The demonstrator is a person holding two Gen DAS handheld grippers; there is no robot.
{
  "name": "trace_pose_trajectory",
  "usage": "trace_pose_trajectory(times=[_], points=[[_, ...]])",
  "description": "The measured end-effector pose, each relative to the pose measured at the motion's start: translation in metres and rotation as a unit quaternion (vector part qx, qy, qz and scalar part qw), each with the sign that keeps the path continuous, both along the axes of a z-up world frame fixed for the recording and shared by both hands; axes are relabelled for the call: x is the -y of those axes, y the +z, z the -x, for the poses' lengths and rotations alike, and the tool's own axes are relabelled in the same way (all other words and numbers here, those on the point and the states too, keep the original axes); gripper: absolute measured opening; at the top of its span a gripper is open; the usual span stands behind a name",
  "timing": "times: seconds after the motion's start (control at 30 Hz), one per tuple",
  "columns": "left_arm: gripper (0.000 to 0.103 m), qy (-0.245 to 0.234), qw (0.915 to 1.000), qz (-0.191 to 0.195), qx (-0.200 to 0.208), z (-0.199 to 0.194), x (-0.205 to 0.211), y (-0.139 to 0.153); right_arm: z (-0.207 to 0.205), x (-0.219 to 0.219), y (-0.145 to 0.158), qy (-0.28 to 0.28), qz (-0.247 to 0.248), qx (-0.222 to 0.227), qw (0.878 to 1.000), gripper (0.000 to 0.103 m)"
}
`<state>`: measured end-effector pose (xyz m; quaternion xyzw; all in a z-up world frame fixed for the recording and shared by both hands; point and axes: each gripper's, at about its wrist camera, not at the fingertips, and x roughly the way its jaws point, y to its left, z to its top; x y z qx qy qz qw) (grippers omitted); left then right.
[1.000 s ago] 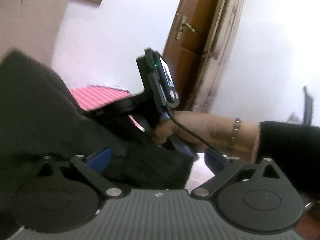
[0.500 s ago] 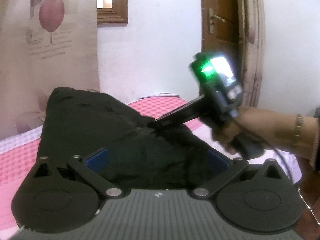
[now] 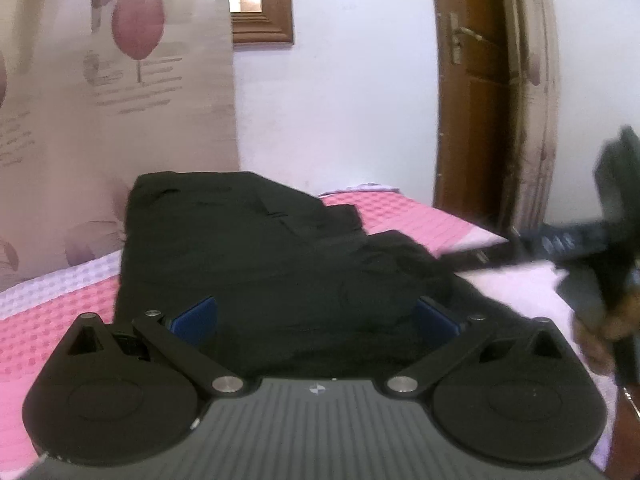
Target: Fold large clothes
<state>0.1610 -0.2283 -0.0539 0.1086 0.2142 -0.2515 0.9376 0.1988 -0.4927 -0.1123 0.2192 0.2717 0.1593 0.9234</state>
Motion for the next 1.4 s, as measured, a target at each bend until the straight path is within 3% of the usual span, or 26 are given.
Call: trace_pose_trajectory(times=[0.1, 0.2, 0.3, 0.43, 0.63, 0.87, 0.97, 1.07, 1.13, 1.3, 1.4], points=[[0.103, 0.026, 0.9996, 0.001, 0.009, -0.011, -0.018, 0.003, 0.001, -0.003, -0.008, 0.015, 0.012, -0.019, 1.0, 0.103], [0.103, 0.053, 0.998, 0.031, 0.01, -0.033, -0.05, 0.007, 0.001, 0.0, -0.011, 0.027, 0.01, -0.026, 0.999, 0.103], [0.103, 0.086, 0.9936, 0.065, -0.033, -0.066, -0.083, 0.005, -0.006, 0.002, -0.015, 0.04, -0.008, -0.032, 0.999, 0.103], [0.103, 0.091, 0.9848, 0.107, -0.103, -0.102, -0.113, -0.007, -0.015, 0.0, -0.017, 0.053, -0.022, -0.038, 0.998, 0.103], [0.103, 0.048, 0.9746, 0.16, -0.149, -0.125, -0.133, -0.024, -0.026, -0.003, -0.022, 0.068, -0.022, -0.053, 0.996, 0.103], [0.103, 0.027, 0.9737, 0.182, -0.134, -0.135, -0.15, -0.03, -0.037, 0.0, -0.026, 0.091, -0.038, -0.085, 0.992, 0.103], [0.103, 0.019, 0.9638, 0.208, -0.166, -0.141, -0.154, -0.039, -0.047, -0.005, -0.031, 0.11, -0.057, -0.111, 0.986, 0.103], [0.103, -0.023, 0.9604, 0.202, -0.19, -0.141, -0.14, -0.046, -0.058, -0.013, -0.037, 0.129, -0.071, -0.122, 0.982, 0.103], [0.103, -0.02, 0.9659, 0.185, -0.181, -0.138, -0.131, -0.045, -0.062, -0.018, -0.038, 0.136, -0.077, -0.119, 0.98, 0.103], [0.103, -0.027, 0.9579, 0.196, -0.208, -0.147, -0.13, -0.049, -0.065, -0.018, -0.044, 0.147, -0.087, -0.094, 0.981, 0.103], [0.102, -0.033, 0.9594, 0.193, -0.203, -0.146, -0.129, -0.05, -0.062, -0.024, -0.045, 0.151, -0.069, -0.071, 0.984, 0.103]])
